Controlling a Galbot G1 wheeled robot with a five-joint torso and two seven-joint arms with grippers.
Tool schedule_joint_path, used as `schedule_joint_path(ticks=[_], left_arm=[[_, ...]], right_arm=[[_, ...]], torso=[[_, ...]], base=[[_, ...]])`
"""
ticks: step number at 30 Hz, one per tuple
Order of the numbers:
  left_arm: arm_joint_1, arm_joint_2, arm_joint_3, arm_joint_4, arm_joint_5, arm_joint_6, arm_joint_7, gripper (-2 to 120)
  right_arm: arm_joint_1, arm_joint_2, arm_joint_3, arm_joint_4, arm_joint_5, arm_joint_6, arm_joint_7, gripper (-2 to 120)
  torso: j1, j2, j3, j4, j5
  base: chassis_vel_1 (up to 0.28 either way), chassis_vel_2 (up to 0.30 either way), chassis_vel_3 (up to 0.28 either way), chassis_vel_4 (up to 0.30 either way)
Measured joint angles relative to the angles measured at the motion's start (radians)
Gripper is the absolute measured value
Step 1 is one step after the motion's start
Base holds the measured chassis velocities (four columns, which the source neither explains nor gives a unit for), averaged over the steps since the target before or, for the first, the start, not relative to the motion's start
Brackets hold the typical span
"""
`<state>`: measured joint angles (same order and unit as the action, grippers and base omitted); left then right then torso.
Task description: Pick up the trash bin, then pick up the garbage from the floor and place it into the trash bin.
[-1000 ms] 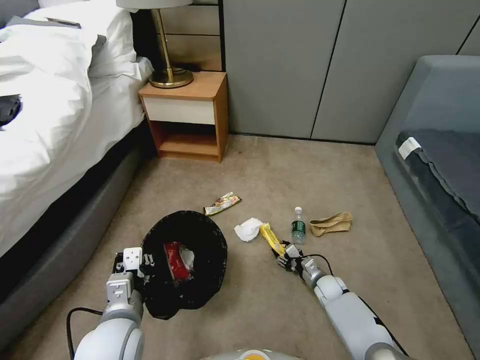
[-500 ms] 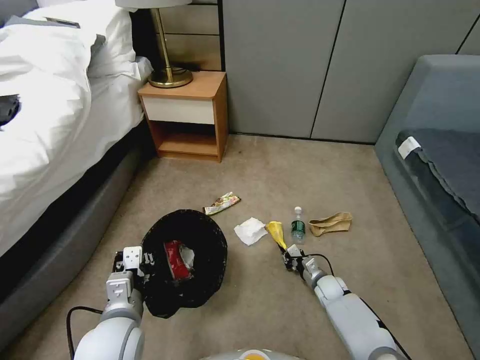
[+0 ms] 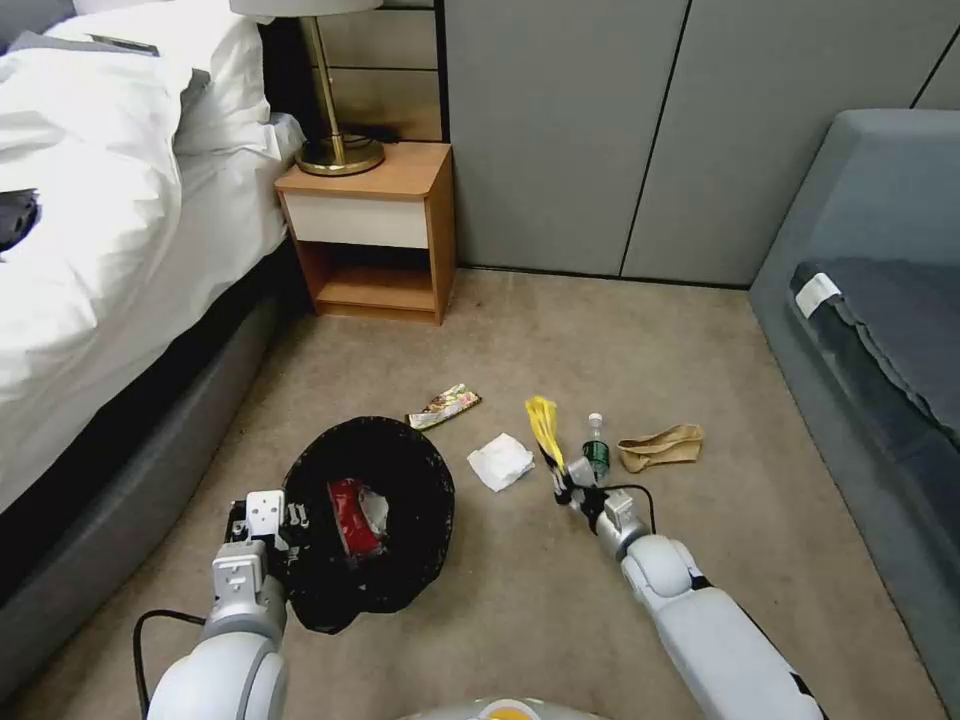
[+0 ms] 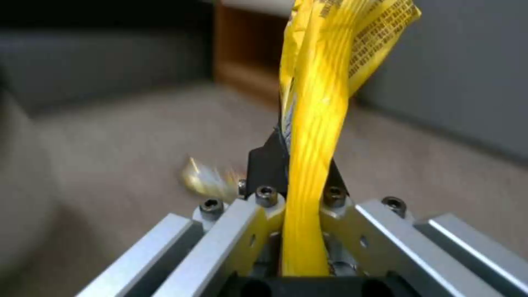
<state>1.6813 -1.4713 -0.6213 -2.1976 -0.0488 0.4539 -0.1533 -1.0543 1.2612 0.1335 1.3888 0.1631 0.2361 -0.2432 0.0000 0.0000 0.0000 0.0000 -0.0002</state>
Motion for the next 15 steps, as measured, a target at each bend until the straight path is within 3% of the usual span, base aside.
schedule_joint_path(ticks=[1,4,8,10,15], left_arm=[[0.0,0.0,0.0,0.0,0.0,0.0,0.0,1],[0.003,0.001,0.017,0.001,0.005,0.0,0.0,1],[0.007,0.0,0.032,-0.002,0.012,0.0,0.0,1],[0.008,-0.001,0.034,-0.003,0.013,0.0,0.0,1],[0.014,-0.004,0.047,-0.009,0.02,0.0,0.001,1]], right_arm=[[0.0,0.0,0.0,0.0,0.0,0.0,0.0,0],[-0.026,-0.034,-0.051,0.245,0.035,0.008,-0.032,0],[-0.017,-0.059,-0.144,0.39,0.086,0.032,-0.097,0],[-0.012,-0.065,-0.167,0.415,0.095,0.033,-0.117,0],[0.033,-0.101,-0.342,0.46,0.116,0.016,-0.148,0]], torso=[[0.0,0.0,0.0,0.0,0.0],[0.0,0.0,0.0,-0.0001,0.0],[0.0,0.0,0.0,0.0001,0.0],[0.0,0.0,0.0,0.0001,0.0],[0.0,0.0,0.0,0.0,-0.0001]], base=[[0.0,0.0,0.0,0.0],[0.0,0.0,0.0,0.0],[0.0,0.0,0.0,0.0],[0.0,0.0,0.0,0.0],[0.0,0.0,0.0,0.0]])
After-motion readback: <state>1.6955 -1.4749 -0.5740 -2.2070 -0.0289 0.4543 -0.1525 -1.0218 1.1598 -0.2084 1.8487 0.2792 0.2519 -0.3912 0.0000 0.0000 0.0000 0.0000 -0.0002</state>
